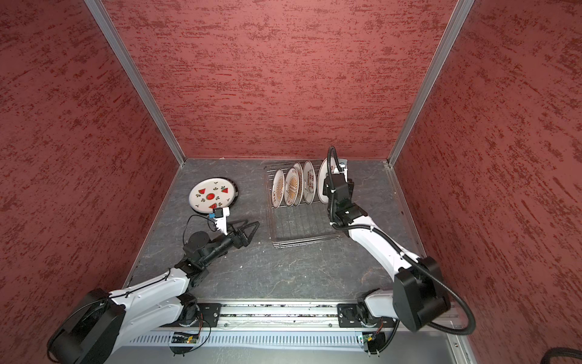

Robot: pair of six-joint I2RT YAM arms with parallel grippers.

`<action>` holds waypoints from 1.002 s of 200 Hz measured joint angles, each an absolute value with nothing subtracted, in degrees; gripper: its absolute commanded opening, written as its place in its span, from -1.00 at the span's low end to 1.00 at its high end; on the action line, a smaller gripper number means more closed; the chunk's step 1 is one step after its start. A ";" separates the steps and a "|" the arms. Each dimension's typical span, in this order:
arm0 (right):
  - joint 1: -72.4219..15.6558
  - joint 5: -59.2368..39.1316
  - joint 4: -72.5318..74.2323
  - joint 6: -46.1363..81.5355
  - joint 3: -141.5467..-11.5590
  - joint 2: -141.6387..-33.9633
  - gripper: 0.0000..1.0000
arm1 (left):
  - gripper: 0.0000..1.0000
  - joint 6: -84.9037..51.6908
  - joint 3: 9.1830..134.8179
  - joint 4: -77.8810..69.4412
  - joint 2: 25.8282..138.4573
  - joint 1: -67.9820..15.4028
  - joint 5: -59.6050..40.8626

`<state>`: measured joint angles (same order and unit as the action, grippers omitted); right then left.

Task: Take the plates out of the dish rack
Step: 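Insert the right gripper between rack plates and grip the farthest plate rim, then lift the lettered plate from the rack while the left gripper reaches toward it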

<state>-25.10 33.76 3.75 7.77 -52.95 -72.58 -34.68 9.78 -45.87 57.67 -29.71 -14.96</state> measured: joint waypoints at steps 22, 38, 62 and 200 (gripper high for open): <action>-25.85 34.15 1.61 8.93 -51.51 -67.46 -0.78 | 0.99 -34.68 9.78 -45.25 56.12 -29.93 -14.85; -26.11 34.17 0.97 9.69 -49.45 -63.31 -0.83 | 0.99 -34.65 9.78 -44.56 54.94 -29.98 -14.41; -26.11 33.26 0.34 10.17 -48.01 -61.39 -0.98 | 0.99 -34.65 9.78 -43.66 53.80 -30.06 -13.37; -26.22 30.20 -4.16 14.48 -41.28 -47.16 -0.89 | 0.99 -35.29 9.78 -42.46 54.17 -30.33 -12.10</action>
<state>-26.22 30.20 -4.16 14.48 -41.28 -47.16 -35.29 9.78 -42.46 54.17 -30.33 -12.10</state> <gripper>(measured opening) 0.092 0.994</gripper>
